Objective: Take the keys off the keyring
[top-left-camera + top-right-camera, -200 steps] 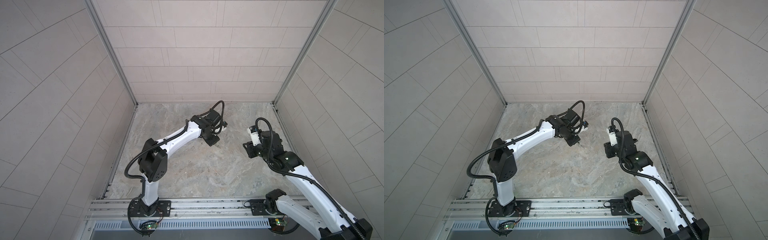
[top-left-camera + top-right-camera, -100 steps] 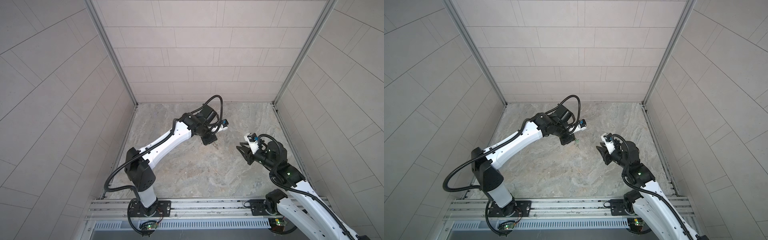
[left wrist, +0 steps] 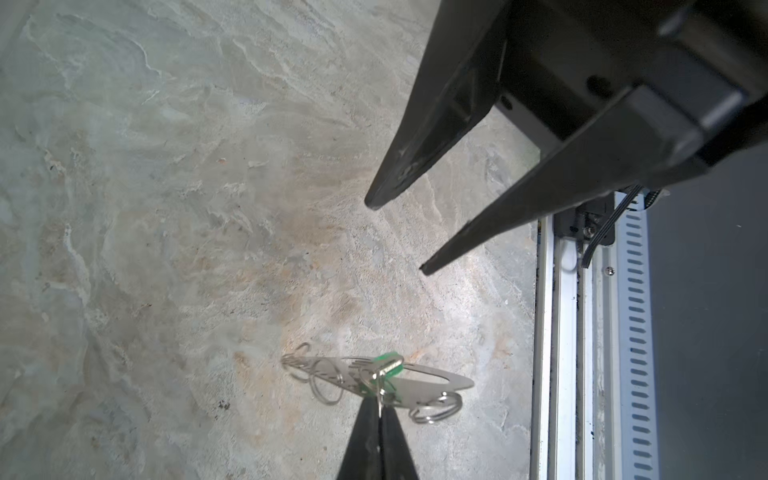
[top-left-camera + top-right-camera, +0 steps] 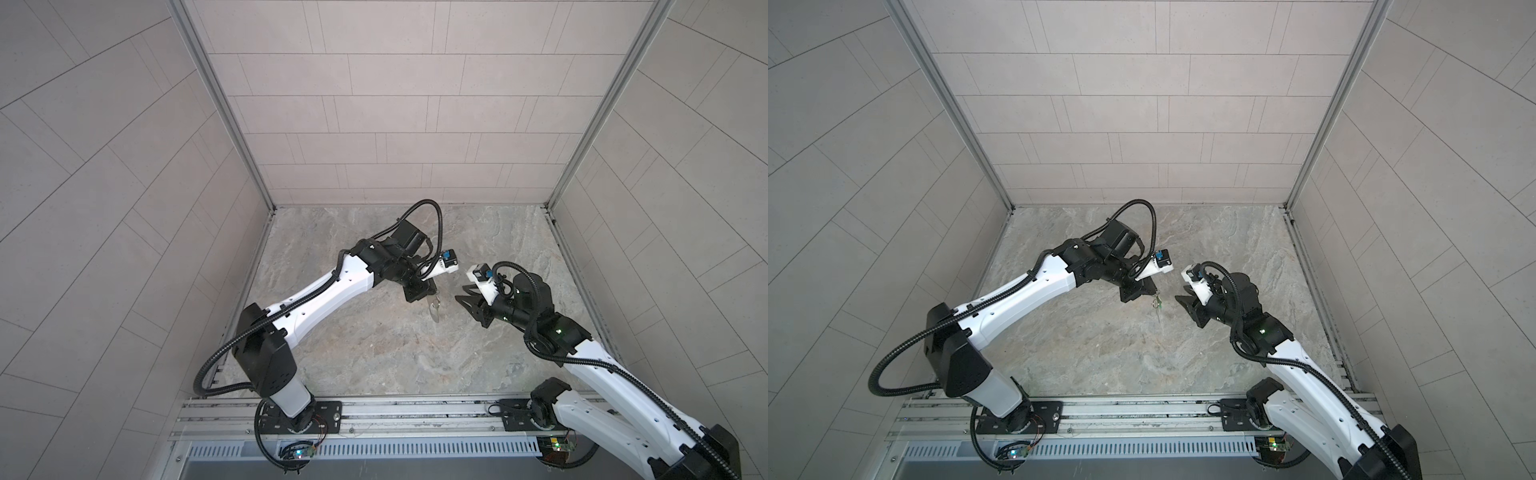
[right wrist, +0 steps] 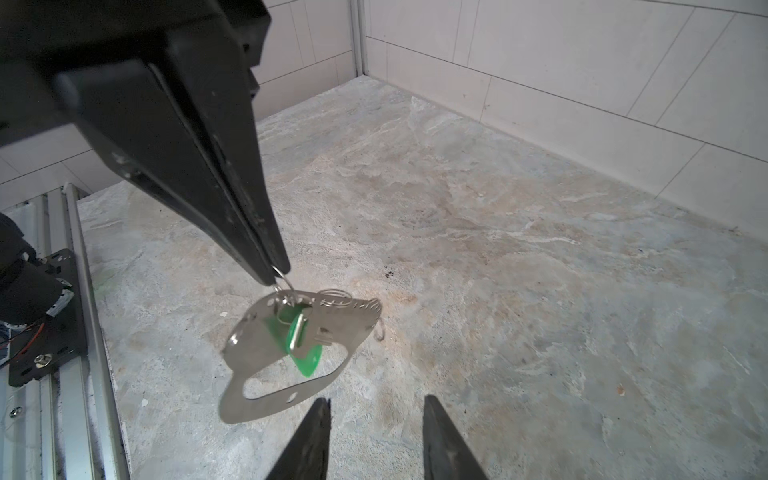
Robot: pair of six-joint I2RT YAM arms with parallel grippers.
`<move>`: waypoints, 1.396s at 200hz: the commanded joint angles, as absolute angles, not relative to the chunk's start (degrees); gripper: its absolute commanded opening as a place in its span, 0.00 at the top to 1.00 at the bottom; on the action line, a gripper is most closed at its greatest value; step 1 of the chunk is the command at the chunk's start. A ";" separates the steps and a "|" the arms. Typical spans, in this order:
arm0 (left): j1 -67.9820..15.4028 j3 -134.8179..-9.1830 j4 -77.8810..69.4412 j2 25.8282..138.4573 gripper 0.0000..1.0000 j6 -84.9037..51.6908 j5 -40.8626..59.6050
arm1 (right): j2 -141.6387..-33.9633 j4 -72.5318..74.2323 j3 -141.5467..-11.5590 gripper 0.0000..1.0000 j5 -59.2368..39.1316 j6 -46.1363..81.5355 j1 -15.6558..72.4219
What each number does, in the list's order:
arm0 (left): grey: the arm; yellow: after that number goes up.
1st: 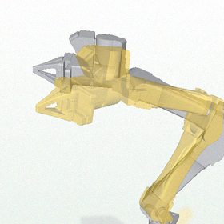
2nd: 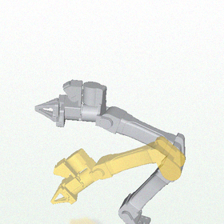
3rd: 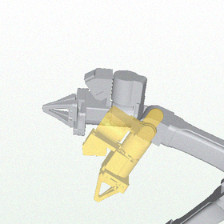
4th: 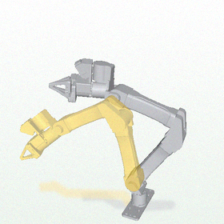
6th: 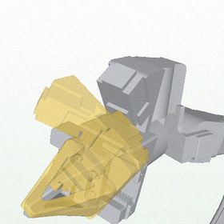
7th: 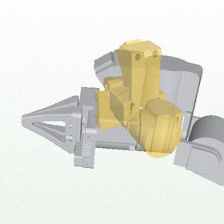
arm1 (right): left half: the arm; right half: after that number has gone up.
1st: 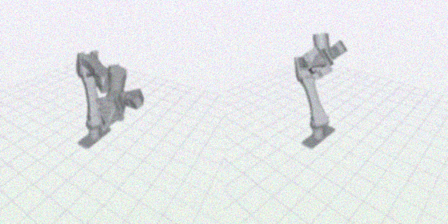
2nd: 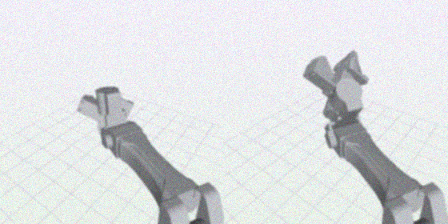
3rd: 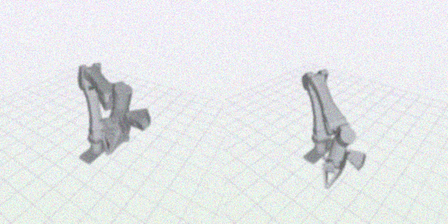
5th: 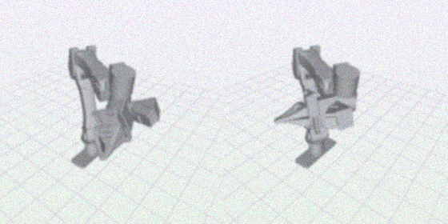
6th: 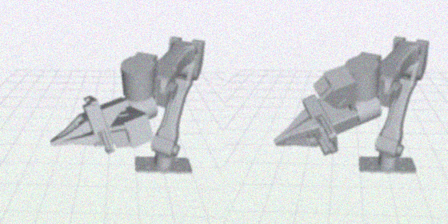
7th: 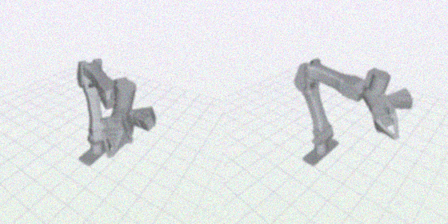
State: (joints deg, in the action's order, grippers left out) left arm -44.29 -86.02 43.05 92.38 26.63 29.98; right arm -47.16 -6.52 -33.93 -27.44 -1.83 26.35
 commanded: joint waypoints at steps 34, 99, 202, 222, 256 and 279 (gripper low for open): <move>-44.48 -80.93 35.88 87.55 1.00 29.77 36.50 | -45.56 -1.93 -33.48 0.62 -27.06 -3.31 28.97; -44.47 -79.49 33.79 85.85 1.00 31.28 36.87 | -43.49 -3.63 -32.94 0.62 -30.68 -8.22 29.53; -44.49 -76.91 32.52 83.02 1.00 33.88 38.40 | -47.37 -4.11 -37.15 0.65 -36.03 -9.56 31.30; -44.47 -76.82 32.23 82.71 1.00 33.88 38.76 | -48.19 -3.19 -37.62 0.66 -35.75 -9.29 32.14; -44.51 -76.68 32.19 82.63 1.00 33.84 39.21 | -48.73 -0.90 -37.52 0.68 -34.46 -8.61 32.79; -44.56 -76.74 32.06 82.36 1.00 33.76 39.68 | -49.45 -1.66 -38.12 0.70 -33.62 -8.96 33.05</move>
